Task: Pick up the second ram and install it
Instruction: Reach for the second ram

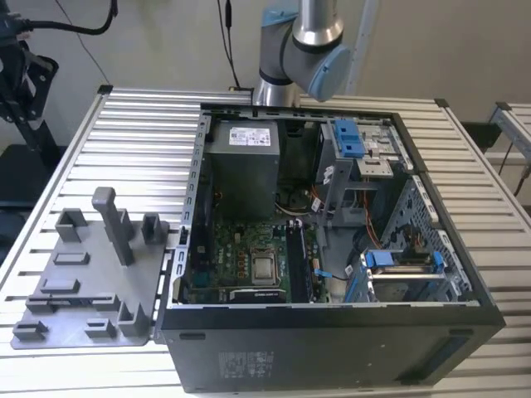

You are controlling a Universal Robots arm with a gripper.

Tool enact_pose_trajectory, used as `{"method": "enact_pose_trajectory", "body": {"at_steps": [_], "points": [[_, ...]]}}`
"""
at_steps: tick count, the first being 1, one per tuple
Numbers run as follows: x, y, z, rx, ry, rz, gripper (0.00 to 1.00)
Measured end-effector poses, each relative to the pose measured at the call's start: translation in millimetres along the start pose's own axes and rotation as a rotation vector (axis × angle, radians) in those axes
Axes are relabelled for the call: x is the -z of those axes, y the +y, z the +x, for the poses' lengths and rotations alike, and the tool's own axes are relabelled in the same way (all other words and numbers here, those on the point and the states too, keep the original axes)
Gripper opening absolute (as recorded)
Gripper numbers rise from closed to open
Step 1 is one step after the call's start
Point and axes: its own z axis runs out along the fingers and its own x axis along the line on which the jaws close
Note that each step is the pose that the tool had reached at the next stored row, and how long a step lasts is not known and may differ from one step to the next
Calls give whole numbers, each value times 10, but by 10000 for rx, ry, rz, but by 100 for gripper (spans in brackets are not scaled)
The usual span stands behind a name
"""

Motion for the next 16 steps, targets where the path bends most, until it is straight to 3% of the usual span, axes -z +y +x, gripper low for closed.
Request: {"method": "enact_pose_trajectory", "body": {"at_steps": [16], "points": [[10, -445, 43, 0, 0, 0, 11]]}}
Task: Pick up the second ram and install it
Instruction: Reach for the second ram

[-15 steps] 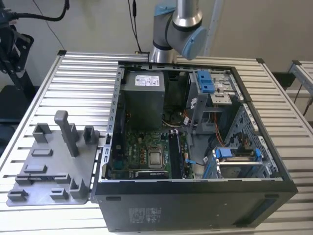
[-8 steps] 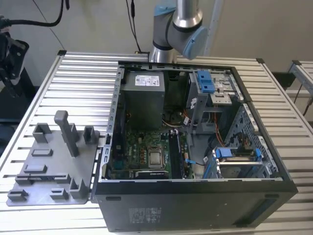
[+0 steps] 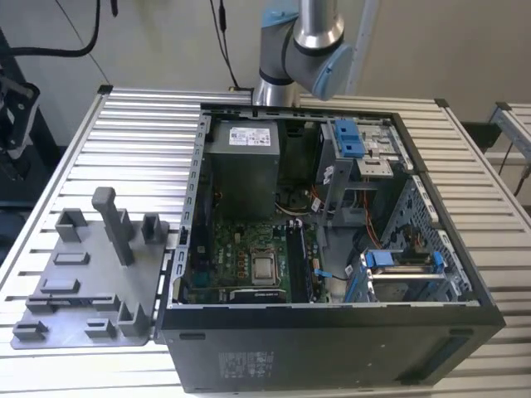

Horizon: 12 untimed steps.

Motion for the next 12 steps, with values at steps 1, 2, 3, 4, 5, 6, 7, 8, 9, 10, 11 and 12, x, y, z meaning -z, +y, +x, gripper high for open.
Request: {"method": "enact_pose_trajectory", "body": {"at_steps": [1, 2, 3, 4, 5, 6, 7, 8, 9, 10, 11, 12], "points": [[1, -28, 2, 0, 0, 0, 11], [2, -57, 5, 0, 0, 0, 11], [3, -85, 7, 1, 0, 0, 11], [3, -111, 10, 0, -1, -1, 11], [4, -137, 13, 0, 0, -1, 11], [5, -163, 15, 0, 0, 0, 11], [6, -189, 17, 0, 0, 0, 11], [6, -211, 18, 0, 0, -1, 11], [6, -227, 19, 0, 0, -1, 11], [7, -241, 20, 0, 0, 0, 11], [7, -255, 21, 0, 0, 0, 11], [7, -267, 22, 0, -1, -1, 11]]}}
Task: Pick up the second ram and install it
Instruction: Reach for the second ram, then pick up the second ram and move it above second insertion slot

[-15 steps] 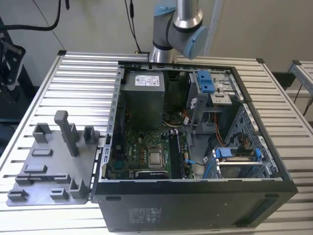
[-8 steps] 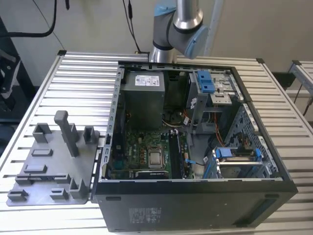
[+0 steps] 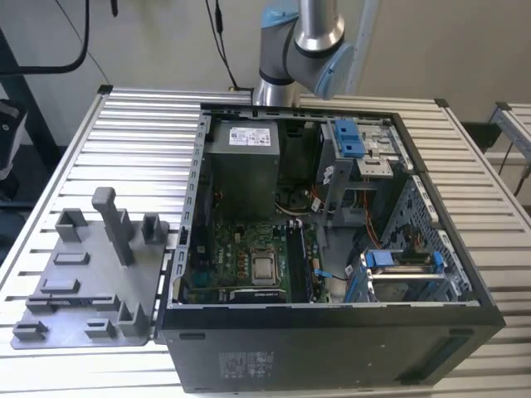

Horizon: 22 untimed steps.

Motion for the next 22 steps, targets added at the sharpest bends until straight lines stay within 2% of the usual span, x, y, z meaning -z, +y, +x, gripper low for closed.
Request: {"method": "enact_pose_trajectory", "body": {"at_steps": [14, 22], "points": [[1, -6, 1, 22, 1, 0, 11], [1, -5, 1, 444, 23, -5, 11]]}}
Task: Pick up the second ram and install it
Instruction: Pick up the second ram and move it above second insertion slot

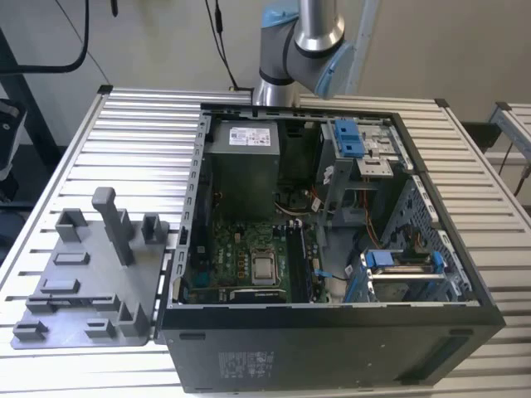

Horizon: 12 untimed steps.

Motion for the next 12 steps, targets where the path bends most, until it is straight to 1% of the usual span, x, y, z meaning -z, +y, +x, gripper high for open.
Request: {"method": "enact_pose_trajectory", "body": {"at_steps": [7, 12], "points": [[0, 0, 0, 468, 24, -9, 11], [-1, 4, -1, 682, 38, 7, 11]]}}
